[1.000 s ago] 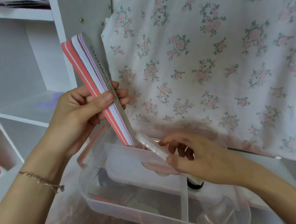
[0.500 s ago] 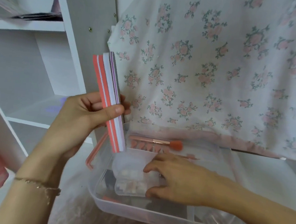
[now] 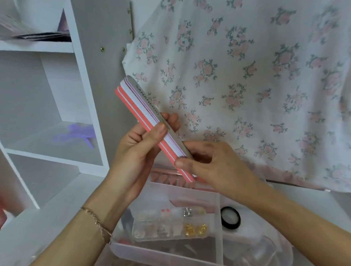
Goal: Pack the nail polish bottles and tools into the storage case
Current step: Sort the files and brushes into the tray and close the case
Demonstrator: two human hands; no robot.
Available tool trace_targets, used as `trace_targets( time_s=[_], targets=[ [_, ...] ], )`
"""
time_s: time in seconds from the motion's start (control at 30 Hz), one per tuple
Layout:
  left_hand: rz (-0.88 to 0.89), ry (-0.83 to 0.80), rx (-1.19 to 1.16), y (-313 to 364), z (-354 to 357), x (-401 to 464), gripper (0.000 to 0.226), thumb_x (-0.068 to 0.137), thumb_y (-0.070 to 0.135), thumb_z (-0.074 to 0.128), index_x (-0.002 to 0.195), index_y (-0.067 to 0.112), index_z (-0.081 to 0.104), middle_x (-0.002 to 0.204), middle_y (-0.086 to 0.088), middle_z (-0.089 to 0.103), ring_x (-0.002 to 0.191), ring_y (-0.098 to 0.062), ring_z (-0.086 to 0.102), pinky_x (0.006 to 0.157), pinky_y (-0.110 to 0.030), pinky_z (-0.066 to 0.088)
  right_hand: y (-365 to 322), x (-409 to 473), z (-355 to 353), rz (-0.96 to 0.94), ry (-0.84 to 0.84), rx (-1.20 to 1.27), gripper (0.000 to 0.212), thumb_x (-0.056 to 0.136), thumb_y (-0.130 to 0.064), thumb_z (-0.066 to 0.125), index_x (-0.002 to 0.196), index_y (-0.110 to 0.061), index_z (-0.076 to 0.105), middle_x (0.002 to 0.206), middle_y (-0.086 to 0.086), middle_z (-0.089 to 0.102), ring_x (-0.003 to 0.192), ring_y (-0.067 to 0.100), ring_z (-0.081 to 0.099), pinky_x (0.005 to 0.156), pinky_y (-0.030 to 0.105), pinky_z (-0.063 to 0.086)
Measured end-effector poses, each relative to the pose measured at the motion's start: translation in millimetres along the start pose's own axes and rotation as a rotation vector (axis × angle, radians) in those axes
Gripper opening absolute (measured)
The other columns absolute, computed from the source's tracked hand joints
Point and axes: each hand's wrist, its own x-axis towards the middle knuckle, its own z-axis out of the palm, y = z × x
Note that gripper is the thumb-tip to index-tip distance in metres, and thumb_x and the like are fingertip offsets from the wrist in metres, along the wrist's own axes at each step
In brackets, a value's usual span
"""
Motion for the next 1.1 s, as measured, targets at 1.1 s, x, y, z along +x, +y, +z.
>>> trace_targets(
  time_s=[1.1],
  targets=[
    [-0.397, -0.657, 1.286, -24.6, -34.6, 33.4, 0.014, 0.089, 0.01, 0.058, 0.09, 0.023, 0.065, 0.091, 0.004, 0.068, 0.083, -0.003, 0.062, 0.078, -0.014, 0.048, 66.4, 1.5, -48.8, 0.128, -0.159, -0.844, 0.028, 0.089, -0.035, 0.055, 0.113, -0.023, 0.048, 0.112, -0.001, 0.061, 0.097, 0.02, 0.052, 0.078, 0.033, 0.043]
  ],
)
